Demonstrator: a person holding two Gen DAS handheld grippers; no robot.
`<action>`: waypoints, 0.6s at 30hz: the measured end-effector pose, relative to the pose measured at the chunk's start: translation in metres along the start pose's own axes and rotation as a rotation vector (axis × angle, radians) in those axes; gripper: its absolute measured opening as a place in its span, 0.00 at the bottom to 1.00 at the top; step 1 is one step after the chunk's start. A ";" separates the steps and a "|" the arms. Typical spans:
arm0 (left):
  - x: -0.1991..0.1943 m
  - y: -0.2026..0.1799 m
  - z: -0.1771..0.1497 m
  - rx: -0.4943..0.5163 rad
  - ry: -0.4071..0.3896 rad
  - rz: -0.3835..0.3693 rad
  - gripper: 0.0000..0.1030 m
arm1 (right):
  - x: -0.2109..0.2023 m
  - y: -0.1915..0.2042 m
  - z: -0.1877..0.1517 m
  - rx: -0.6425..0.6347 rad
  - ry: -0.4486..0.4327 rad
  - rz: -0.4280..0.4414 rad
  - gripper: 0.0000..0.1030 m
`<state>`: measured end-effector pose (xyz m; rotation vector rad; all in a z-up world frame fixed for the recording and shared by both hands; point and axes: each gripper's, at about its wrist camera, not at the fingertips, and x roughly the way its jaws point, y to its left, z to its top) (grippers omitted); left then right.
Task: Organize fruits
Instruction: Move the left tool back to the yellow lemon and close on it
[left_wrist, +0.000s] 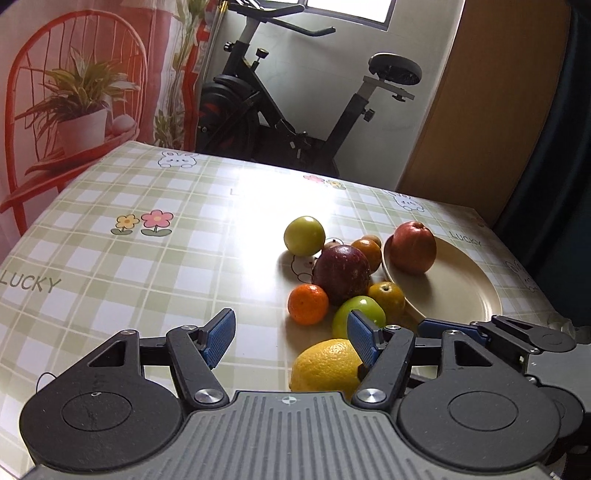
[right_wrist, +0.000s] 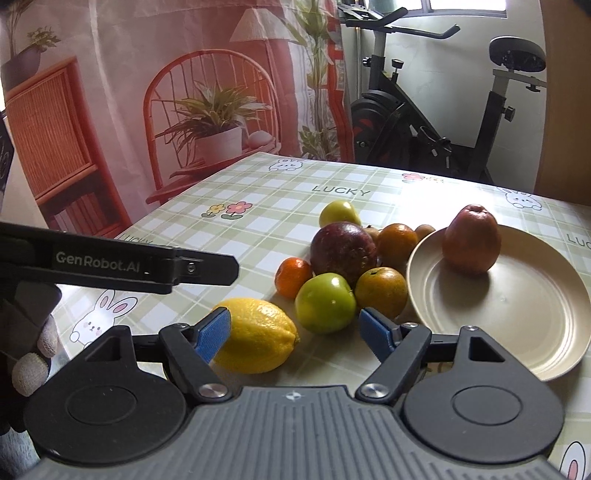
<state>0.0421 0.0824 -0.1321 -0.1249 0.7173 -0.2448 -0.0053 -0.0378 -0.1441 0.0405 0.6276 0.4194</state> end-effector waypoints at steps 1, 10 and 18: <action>0.001 0.000 -0.001 -0.002 0.008 -0.005 0.68 | 0.002 0.004 -0.001 -0.012 0.006 0.009 0.77; 0.013 -0.004 -0.012 -0.029 0.095 -0.097 0.68 | 0.017 0.018 -0.006 -0.063 0.042 0.056 0.77; 0.021 -0.010 -0.021 -0.019 0.133 -0.111 0.68 | 0.027 0.011 -0.009 -0.014 0.079 0.078 0.76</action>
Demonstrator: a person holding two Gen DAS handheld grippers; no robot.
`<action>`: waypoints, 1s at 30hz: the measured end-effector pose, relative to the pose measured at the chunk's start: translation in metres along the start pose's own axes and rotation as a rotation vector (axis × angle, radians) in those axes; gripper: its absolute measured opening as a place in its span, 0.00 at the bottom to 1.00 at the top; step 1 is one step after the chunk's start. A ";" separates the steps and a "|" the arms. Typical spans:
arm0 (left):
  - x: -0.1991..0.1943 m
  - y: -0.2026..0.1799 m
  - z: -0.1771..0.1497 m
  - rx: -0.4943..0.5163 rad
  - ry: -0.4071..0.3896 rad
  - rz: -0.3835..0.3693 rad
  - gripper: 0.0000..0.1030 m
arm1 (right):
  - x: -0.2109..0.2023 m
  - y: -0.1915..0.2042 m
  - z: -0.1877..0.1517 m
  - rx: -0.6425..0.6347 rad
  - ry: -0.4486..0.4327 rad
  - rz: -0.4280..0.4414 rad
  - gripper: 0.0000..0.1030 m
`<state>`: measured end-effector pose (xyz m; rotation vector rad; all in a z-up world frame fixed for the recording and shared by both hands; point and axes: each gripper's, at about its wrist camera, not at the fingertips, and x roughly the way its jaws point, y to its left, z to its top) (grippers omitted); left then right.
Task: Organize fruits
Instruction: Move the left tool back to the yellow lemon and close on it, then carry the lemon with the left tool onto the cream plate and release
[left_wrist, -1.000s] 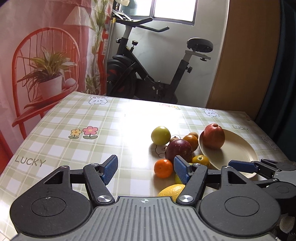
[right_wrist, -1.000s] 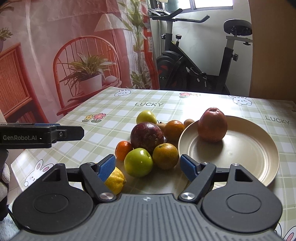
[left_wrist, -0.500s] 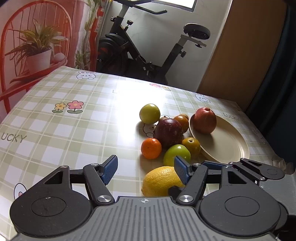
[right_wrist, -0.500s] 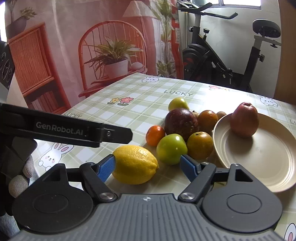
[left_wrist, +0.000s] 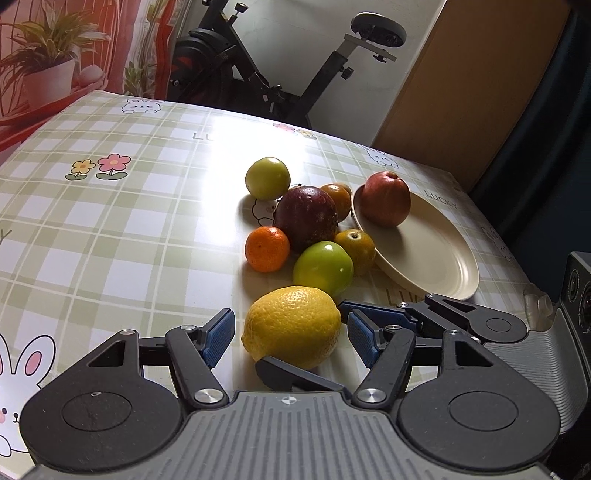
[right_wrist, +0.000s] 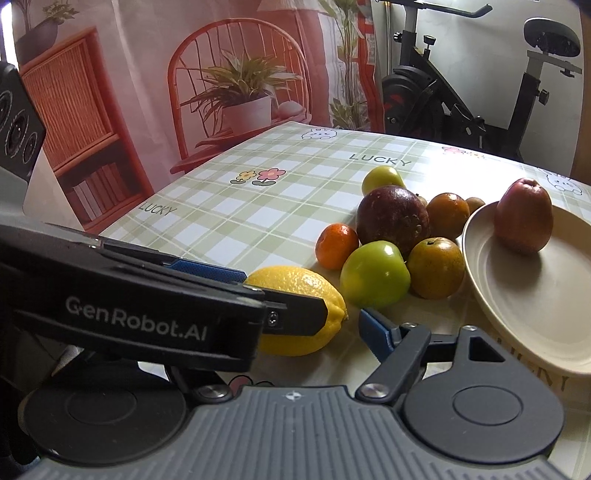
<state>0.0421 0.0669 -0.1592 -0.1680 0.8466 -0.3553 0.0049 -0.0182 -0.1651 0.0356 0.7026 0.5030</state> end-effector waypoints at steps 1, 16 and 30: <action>0.001 0.000 -0.001 0.000 0.004 -0.002 0.68 | 0.001 -0.001 0.000 0.006 0.001 0.001 0.76; 0.011 0.003 -0.001 -0.034 0.045 -0.013 0.62 | 0.002 -0.003 -0.002 0.022 0.001 0.023 0.70; 0.010 0.000 -0.003 -0.012 0.024 -0.001 0.62 | 0.004 -0.005 -0.003 0.022 0.003 0.023 0.67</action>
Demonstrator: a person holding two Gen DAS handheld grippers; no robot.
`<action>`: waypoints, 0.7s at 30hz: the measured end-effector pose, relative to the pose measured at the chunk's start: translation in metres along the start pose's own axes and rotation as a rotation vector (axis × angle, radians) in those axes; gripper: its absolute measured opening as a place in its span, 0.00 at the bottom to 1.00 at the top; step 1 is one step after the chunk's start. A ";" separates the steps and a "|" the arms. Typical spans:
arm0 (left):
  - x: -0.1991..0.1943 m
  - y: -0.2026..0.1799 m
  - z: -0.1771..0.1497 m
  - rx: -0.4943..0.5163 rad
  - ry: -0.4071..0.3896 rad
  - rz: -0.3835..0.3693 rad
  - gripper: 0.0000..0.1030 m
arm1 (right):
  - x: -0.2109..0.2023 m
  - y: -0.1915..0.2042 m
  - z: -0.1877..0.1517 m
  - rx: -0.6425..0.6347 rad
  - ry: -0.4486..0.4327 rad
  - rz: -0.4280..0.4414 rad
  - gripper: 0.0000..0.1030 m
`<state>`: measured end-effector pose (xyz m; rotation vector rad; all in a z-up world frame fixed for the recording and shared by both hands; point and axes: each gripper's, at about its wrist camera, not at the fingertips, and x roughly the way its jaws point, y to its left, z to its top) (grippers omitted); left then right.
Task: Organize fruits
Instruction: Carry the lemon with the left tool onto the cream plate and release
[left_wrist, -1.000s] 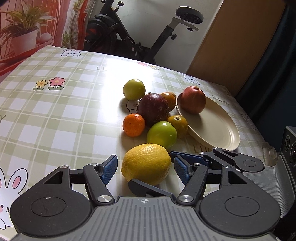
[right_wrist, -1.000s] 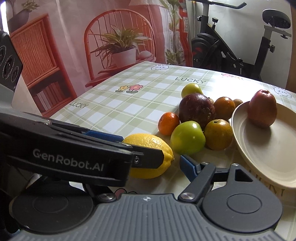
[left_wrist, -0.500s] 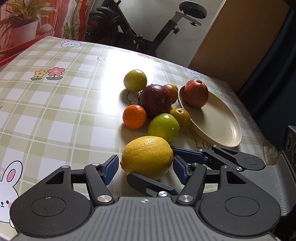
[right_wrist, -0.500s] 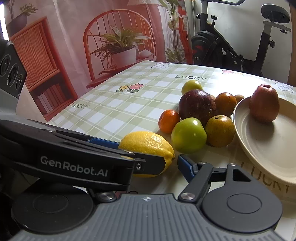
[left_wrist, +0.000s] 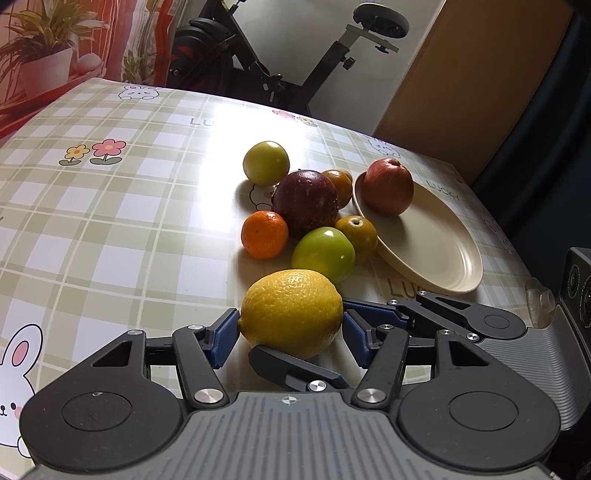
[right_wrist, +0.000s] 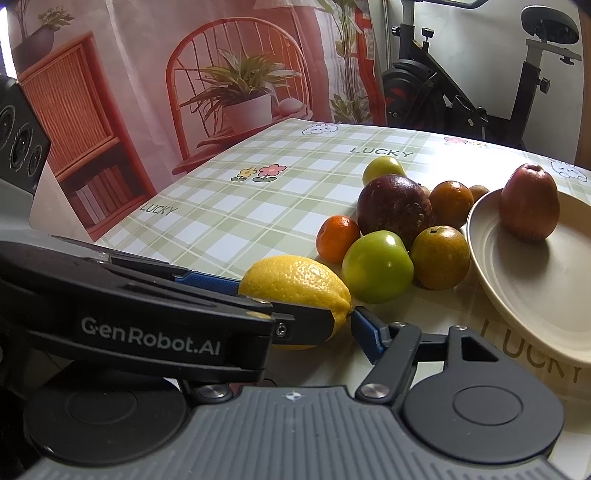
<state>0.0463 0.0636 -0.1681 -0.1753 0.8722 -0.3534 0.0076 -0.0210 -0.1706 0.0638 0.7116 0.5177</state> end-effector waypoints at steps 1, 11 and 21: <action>0.000 0.000 0.000 0.001 0.000 0.000 0.62 | 0.000 0.000 0.000 0.000 0.000 0.000 0.67; -0.002 -0.004 0.001 0.016 -0.006 -0.002 0.62 | -0.005 0.000 0.000 -0.006 -0.013 -0.008 0.67; -0.012 -0.019 0.014 0.079 -0.052 -0.011 0.62 | -0.022 0.000 0.008 -0.023 -0.085 -0.039 0.67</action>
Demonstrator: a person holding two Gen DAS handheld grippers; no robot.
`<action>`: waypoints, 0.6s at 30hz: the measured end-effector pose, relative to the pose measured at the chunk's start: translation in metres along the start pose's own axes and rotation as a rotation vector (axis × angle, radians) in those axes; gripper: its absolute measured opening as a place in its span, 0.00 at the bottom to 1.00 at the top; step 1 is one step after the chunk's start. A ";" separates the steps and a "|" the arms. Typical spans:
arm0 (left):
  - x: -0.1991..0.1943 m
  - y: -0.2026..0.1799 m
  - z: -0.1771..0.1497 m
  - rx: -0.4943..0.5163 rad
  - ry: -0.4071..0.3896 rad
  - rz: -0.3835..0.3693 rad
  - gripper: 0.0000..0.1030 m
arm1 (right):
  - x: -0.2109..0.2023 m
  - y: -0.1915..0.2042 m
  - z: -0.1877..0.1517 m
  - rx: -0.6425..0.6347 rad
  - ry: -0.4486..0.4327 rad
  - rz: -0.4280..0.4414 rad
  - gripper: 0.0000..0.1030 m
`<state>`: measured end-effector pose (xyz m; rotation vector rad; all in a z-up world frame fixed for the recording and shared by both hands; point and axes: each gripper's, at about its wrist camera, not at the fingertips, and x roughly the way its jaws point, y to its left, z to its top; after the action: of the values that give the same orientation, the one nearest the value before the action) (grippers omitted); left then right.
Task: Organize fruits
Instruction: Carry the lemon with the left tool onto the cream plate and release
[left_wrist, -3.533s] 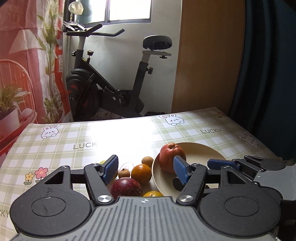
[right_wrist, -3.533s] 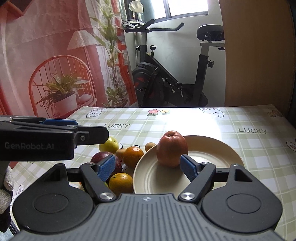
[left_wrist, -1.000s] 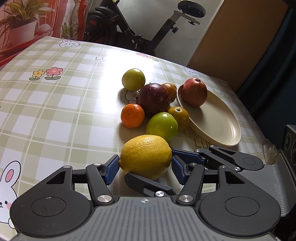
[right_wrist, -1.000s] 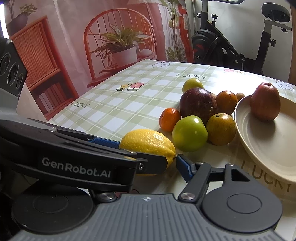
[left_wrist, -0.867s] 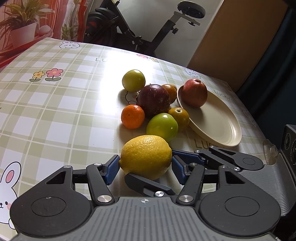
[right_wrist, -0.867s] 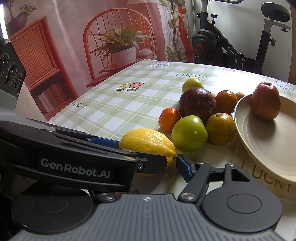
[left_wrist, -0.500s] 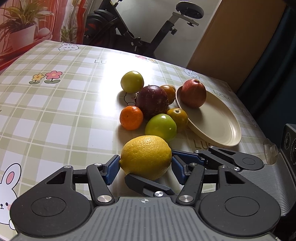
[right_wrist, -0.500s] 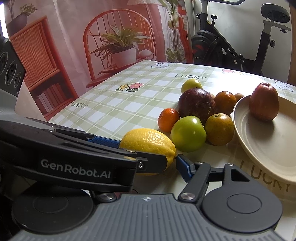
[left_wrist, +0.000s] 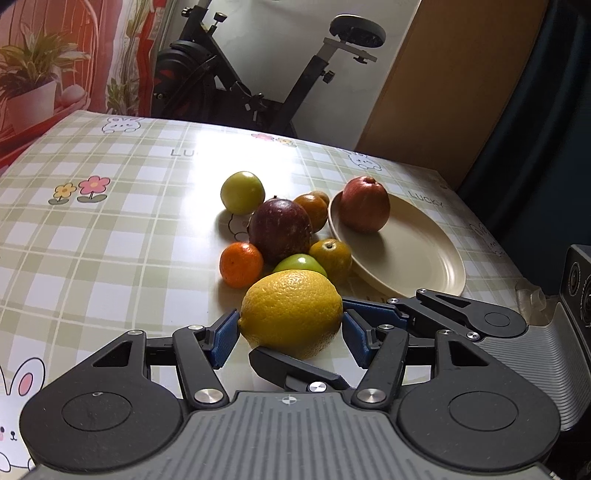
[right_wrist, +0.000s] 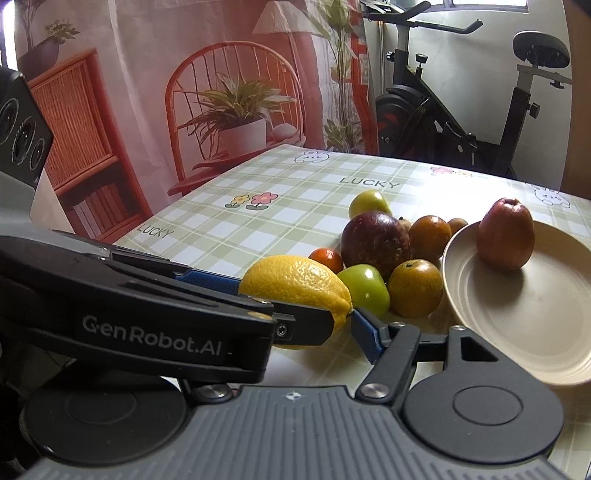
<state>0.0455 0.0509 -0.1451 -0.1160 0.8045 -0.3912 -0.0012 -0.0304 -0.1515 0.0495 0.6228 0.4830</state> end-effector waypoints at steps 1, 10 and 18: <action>-0.001 -0.002 0.004 0.010 -0.001 0.000 0.62 | -0.002 -0.001 0.003 -0.002 -0.010 -0.004 0.67; -0.002 -0.036 0.059 0.110 -0.070 -0.025 0.62 | -0.028 -0.032 0.047 -0.004 -0.121 -0.069 0.67; 0.041 -0.082 0.094 0.190 -0.052 -0.105 0.62 | -0.045 -0.089 0.062 0.044 -0.148 -0.164 0.67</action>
<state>0.1143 -0.0450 -0.0877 0.0084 0.7081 -0.5598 0.0399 -0.1233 -0.0930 0.0742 0.4881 0.3039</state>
